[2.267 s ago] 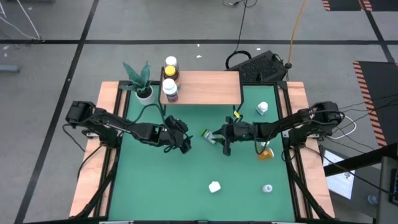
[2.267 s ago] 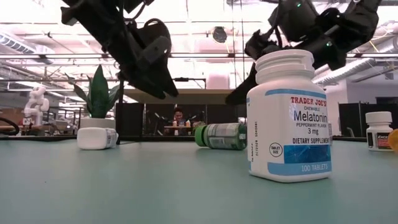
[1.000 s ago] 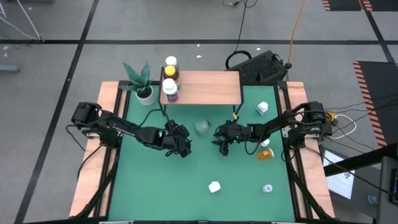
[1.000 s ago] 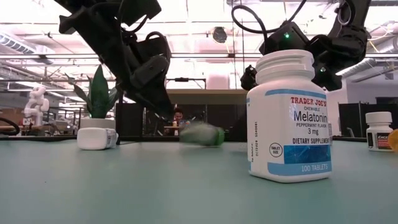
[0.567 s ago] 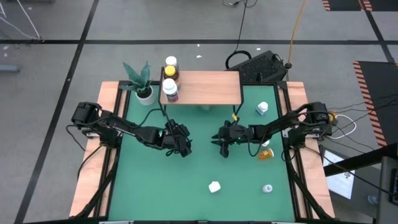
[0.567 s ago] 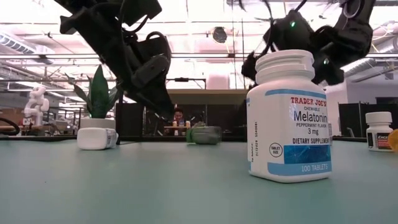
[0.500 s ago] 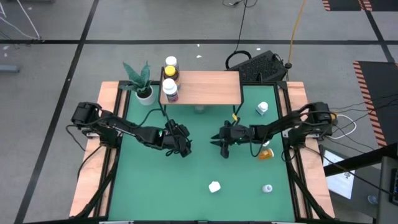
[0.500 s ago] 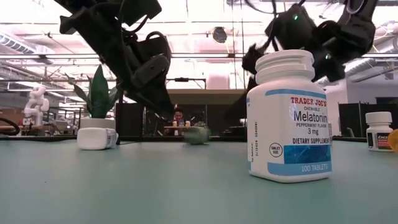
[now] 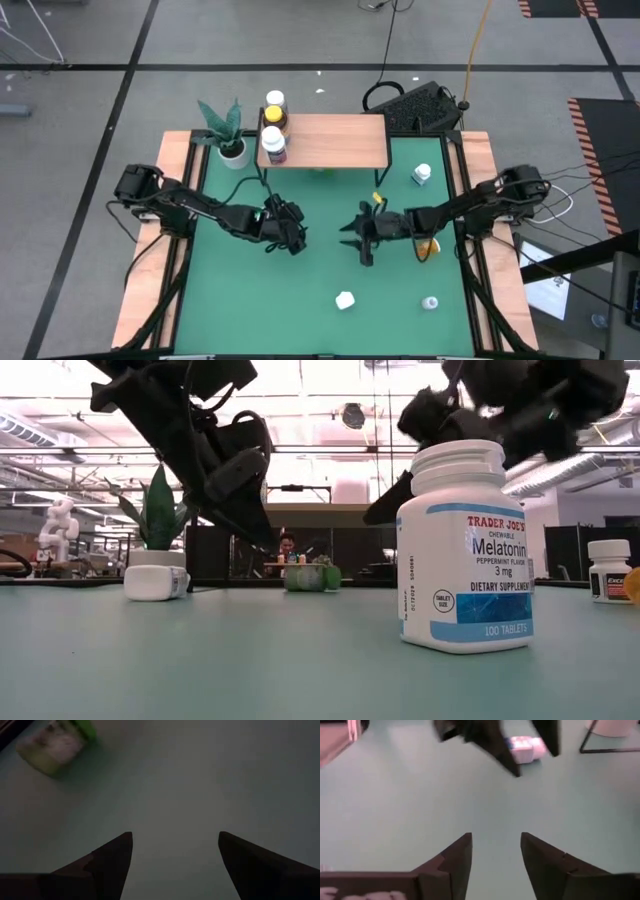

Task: Pick and place medicine bottles onto shelf by color
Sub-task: Put the light green pill bottle on the shelf

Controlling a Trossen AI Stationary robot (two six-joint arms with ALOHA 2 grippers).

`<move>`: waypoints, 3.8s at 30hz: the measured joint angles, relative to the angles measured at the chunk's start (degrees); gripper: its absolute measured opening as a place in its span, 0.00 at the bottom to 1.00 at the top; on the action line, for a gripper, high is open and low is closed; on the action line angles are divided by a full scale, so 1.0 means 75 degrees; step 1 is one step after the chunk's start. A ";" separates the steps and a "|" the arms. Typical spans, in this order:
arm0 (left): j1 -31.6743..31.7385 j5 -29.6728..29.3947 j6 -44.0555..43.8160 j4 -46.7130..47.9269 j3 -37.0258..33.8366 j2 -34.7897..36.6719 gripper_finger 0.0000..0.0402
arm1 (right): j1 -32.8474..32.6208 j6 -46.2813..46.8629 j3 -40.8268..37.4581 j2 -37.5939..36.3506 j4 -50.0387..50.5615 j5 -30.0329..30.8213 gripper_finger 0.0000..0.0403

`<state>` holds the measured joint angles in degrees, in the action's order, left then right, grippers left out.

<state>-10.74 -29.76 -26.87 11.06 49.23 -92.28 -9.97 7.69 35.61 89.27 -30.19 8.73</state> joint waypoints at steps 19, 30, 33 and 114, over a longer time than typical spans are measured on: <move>-0.0886 -0.1554 0.0721 -0.0683 0.0007 0.0730 0.74 | -0.2102 0.1559 0.1420 0.0393 0.3179 0.4828 0.52; -0.0415 -0.1669 0.0894 -0.3170 0.0006 -0.1108 0.74 | -0.2600 -0.1859 0.1420 0.0396 0.2866 0.7432 0.52; -0.0315 -0.1771 0.0221 -0.3451 0.0006 -0.1538 0.74 | -0.2449 -0.2079 0.1314 0.0396 0.3029 0.8274 0.52; 0.1024 -0.4370 0.0219 -0.8518 0.1061 -0.5805 0.74 | -0.2210 -0.0721 -0.1008 -0.3244 0.2570 0.9026 0.52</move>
<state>-3.06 -62.53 -25.23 -52.82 57.19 -135.82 -26.55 2.28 28.05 64.95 -10.92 76.42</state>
